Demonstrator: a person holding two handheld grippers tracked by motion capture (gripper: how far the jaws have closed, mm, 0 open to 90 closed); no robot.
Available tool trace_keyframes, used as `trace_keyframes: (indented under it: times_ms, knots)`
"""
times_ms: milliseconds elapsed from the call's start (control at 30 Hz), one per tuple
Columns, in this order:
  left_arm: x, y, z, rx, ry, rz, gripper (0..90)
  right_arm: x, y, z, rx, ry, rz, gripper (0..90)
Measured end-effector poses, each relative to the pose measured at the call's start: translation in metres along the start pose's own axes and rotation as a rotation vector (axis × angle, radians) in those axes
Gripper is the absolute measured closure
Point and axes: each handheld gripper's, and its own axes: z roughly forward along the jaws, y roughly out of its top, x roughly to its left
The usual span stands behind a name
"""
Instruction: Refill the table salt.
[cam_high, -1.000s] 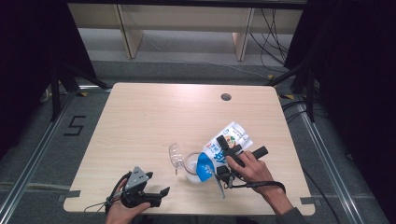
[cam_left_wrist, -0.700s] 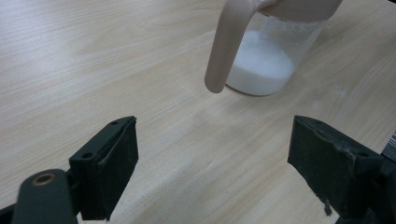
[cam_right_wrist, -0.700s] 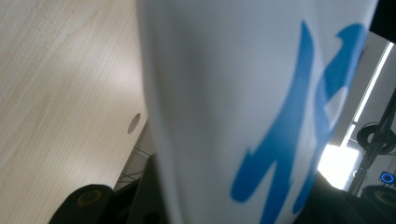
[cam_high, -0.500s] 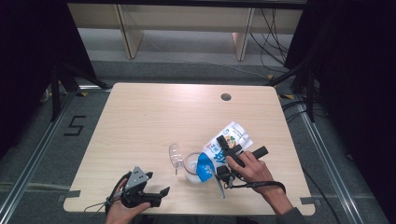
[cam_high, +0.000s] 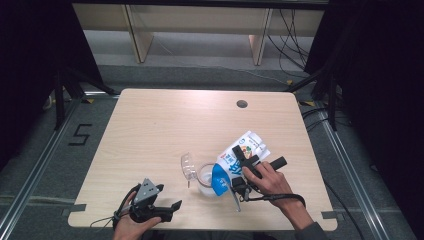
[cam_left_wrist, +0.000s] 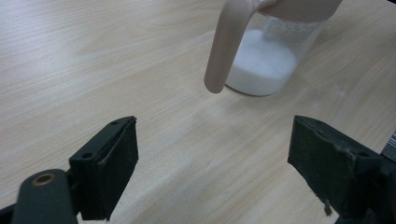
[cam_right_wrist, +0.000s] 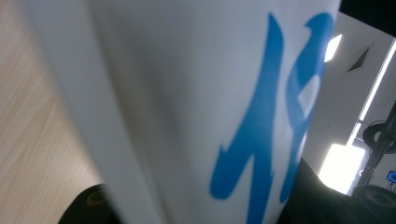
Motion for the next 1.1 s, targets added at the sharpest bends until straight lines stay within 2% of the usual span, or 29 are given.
trace_keyframes:
  times_ms: [67,167,200,433,567,767,867,900,933,1100]
  knots:
    - [0.0001,-0.0001,0.0001,-0.002,0.002,-0.002,15.5,-0.0005,0.0000,-0.0002,0.005,0.007,-0.003,76.0]
    - [-0.0004,-0.0001,0.0004,-0.005,0.000,-0.008,15.5,0.0011,-0.0008,-0.0008,0.014,0.002,0.028,76.4]
    - [-0.0004,-0.0001,0.0004,-0.005,0.000,-0.008,15.5,-0.0008,-0.0008,0.0000,0.003,-0.004,0.005,76.5]
    - [-0.0002,-0.0001,0.0003,-0.003,0.000,-0.004,15.5,0.0000,-0.0005,-0.0001,0.009,0.006,0.028,77.3]
    - [0.0001,-0.0001,0.0001,-0.001,0.002,-0.002,15.5,-0.0016,-0.0009,0.0006,0.003,0.007,0.009,77.6]
    - [-0.0005,-0.0001,0.0004,-0.006,0.001,-0.008,15.5,-0.0005,0.0003,0.0007,0.003,0.016,0.038,78.1]
    - [0.0001,-0.0001,0.0000,-0.001,0.002,-0.001,15.5,-0.0023,0.0000,0.0022,-0.001,0.022,0.015,78.3]
    - [-0.0001,-0.0001,0.0003,-0.004,0.003,-0.005,15.5,-0.0014,-0.0003,0.0019,0.005,0.023,0.029,78.4]
    - [-0.0001,-0.0001,0.0002,-0.004,0.002,-0.004,15.5,-0.0025,-0.0004,0.0026,0.002,0.027,0.017,78.4]
    - [0.0000,-0.0001,0.0001,-0.001,0.003,-0.002,15.5,-0.0007,-0.0011,0.0024,0.011,0.018,0.050,78.5]
